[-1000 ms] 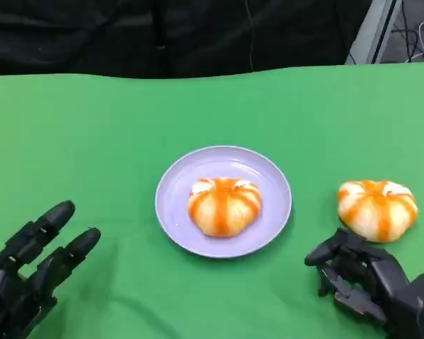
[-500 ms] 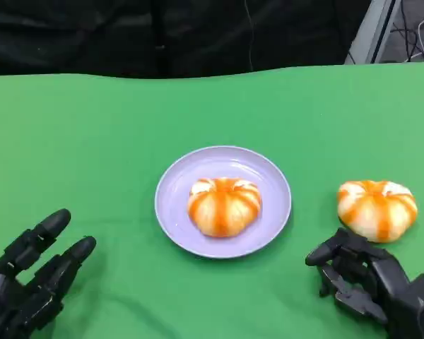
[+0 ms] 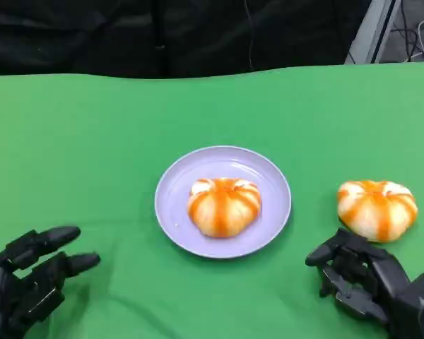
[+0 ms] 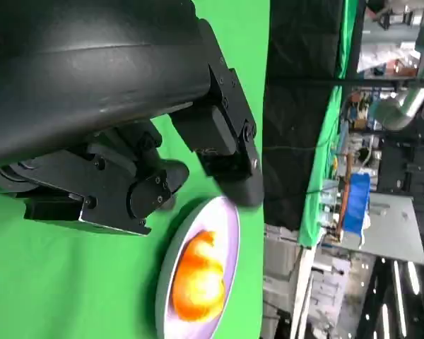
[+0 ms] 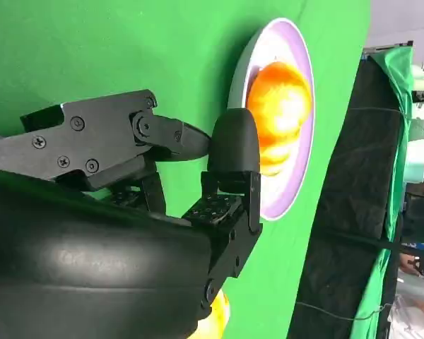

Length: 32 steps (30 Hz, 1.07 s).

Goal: Grasp the bread from the table and place it into the plate.

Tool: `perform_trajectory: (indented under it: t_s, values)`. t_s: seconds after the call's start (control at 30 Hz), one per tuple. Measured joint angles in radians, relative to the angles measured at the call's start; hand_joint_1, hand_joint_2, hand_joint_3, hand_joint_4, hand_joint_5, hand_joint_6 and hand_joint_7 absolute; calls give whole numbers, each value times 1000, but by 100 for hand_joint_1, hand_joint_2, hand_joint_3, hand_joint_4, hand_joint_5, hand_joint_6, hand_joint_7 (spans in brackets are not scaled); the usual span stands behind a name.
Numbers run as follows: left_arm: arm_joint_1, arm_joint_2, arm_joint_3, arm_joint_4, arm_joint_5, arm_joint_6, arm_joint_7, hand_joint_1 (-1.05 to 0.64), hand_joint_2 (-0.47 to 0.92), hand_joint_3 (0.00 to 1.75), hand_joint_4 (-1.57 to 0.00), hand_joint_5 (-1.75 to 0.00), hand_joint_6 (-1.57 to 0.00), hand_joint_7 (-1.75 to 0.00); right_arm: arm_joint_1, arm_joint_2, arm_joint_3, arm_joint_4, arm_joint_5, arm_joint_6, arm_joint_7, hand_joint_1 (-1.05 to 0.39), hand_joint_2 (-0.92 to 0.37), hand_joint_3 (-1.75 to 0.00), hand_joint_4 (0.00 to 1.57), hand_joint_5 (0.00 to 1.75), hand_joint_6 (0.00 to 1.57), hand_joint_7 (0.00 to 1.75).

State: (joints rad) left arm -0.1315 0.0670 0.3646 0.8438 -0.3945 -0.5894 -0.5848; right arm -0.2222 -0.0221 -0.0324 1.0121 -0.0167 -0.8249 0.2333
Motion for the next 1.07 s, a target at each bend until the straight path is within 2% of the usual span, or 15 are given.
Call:
perform_trajectory:
  t_s: [0.13, 0.37, 0.8, 0.93, 1.07]
  values:
    - [0, -3, -4, 0, 21, -19, 40, 8, 59, 121, -95, -164, -88, -150, 0, 0, 0, 0, 0, 0, 0, -25, -92, -49, 60, 175, 67, 122]
    - [1, -6, -11, -9, 36, -26, 84, 7, 59, 124, -94, -169, -86, -157, 0, -1, -2, 0, 0, 0, 1, -25, -92, -49, 60, 175, 67, 121]
    - [10, -14, -31, -45, 38, -26, 91, 8, 56, 125, -96, -163, -89, -150, 10, -12, -7, -29, 15, 19, 17, -25, -92, -48, 58, 175, 66, 122]
    - [19, -16, -40, -54, 40, -26, 94, 5, 58, 120, -97, -160, -91, -143, 23, -18, -9, -45, 18, 20, 18, -24, -92, -49, 60, 175, 67, 122]
    - [22, -16, -40, -54, 40, -26, 94, 6, 58, 119, -97, -160, -92, -143, 27, -18, -13, -50, 22, 21, 20, -25, -92, -49, 60, 175, 66, 123]
